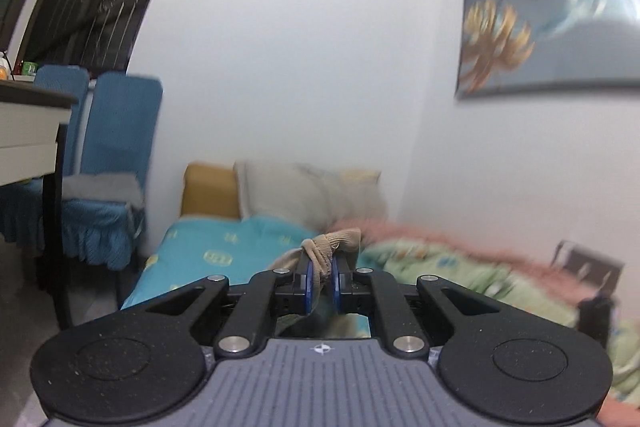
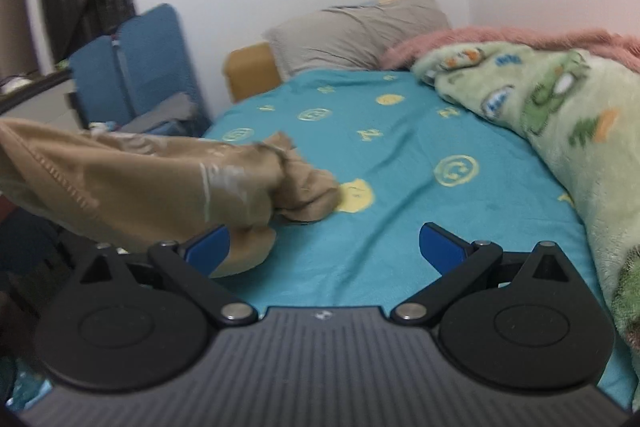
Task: Fold clothes
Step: 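Grasp the crumpled tan T-shirt with the left gripper and lift it up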
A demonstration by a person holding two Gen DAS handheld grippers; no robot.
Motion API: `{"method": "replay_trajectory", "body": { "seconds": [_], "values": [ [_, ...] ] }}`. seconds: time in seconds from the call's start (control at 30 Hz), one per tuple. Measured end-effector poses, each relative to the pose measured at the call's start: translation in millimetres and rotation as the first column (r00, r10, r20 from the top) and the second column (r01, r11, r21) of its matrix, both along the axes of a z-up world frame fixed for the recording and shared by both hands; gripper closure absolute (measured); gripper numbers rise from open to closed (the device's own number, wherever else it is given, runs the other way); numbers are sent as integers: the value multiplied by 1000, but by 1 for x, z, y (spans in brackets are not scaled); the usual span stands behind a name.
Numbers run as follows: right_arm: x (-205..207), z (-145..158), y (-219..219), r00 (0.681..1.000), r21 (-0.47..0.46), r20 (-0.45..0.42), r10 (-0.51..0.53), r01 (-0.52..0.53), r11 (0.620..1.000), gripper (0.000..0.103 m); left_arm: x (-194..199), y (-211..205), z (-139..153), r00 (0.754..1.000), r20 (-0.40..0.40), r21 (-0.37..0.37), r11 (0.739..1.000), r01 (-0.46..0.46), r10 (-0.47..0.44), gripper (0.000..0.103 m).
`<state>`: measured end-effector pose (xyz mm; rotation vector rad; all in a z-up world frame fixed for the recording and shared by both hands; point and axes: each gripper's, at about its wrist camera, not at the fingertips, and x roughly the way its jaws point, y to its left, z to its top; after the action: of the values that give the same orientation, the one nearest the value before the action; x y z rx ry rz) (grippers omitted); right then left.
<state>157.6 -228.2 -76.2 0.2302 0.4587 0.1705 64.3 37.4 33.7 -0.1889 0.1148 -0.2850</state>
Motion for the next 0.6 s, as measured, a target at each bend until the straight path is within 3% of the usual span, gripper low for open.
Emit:
{"method": "replay_trajectory", "body": {
  "seconds": [0.07, 0.2, 0.33, 0.4, 0.47, 0.5, 0.6],
  "values": [
    [-19, 9, 12, 998, 26, 19, 68, -68, 997, 0, -26, 11, 10, 998, 63, -52, 998, 20, -17, 94],
    [-57, 16, 55, 965, -63, 39, 258, -256, 965, 0, -48, 25, 16, 993, 106, -86, 995, 57, -48, 93],
    [-70, -1, 106, 913, -103, -37, 406, -407, 907, 0, -43, 43, 5, 996, 66, -146, 987, 67, -58, 93],
    [-66, -16, 130, 908, -162, -80, 412, -420, 893, 0, -33, 55, -2, 998, 54, -163, 986, 46, -38, 93],
    [-54, -30, 146, 913, -208, -116, 391, -407, 889, 12, -20, 70, -7, 998, 30, -188, 981, 52, -48, 92],
    [-46, -36, 151, 913, -216, -133, 385, -405, 888, 26, -15, 76, -10, 998, 21, -194, 979, 55, -52, 92],
    [-28, -52, 166, 924, -275, -157, 349, -381, 883, 33, -1, 96, -21, 999, 19, -220, 974, 45, -42, 92]
  ]
}}
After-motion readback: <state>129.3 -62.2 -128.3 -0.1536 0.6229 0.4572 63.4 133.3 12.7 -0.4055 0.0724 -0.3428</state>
